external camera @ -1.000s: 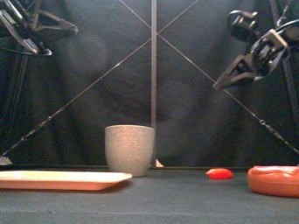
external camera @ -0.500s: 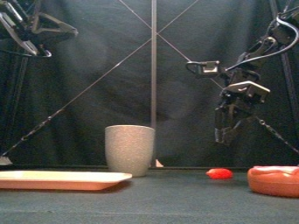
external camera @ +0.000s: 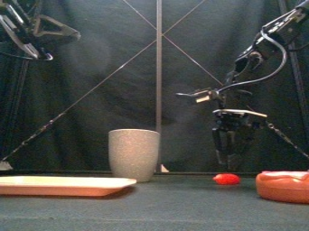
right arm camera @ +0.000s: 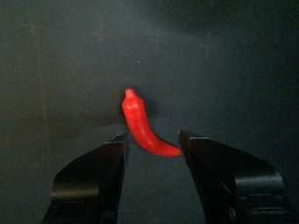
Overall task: Pick the red chile then place it on the pink plate
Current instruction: Pick the red chile
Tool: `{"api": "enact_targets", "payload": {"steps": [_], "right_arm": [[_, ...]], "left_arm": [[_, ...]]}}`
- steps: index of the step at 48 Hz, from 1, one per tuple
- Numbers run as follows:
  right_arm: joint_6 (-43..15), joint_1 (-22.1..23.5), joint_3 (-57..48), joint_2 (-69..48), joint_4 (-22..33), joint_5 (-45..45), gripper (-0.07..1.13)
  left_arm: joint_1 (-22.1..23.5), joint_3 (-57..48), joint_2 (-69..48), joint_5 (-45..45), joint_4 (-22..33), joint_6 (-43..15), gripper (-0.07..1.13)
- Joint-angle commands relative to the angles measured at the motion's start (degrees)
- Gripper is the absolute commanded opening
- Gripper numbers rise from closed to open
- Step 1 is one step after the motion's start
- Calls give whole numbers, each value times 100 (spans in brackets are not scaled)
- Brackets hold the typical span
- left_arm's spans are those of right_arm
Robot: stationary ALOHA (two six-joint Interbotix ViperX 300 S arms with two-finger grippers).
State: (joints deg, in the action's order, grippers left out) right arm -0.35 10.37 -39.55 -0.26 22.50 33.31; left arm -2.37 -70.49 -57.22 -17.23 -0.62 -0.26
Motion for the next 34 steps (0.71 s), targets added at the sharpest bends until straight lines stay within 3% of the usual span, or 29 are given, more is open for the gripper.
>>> {"api": "enact_targets", "payload": {"steps": [1, 20, 34], "right_arm": [[-9, 26, 220, 105, -105, -70, 84], [0, 35, 202, 448, -439, -246, 80], [-44, 88, 158, 422, -519, -290, 48]], "left_arm": [[-26, 79, 18, -53, 0, 9, -4], [-26, 79, 18, -35, -9, 0, -4], [-35, 79, 18, -35, -9, 0, -4]]}}
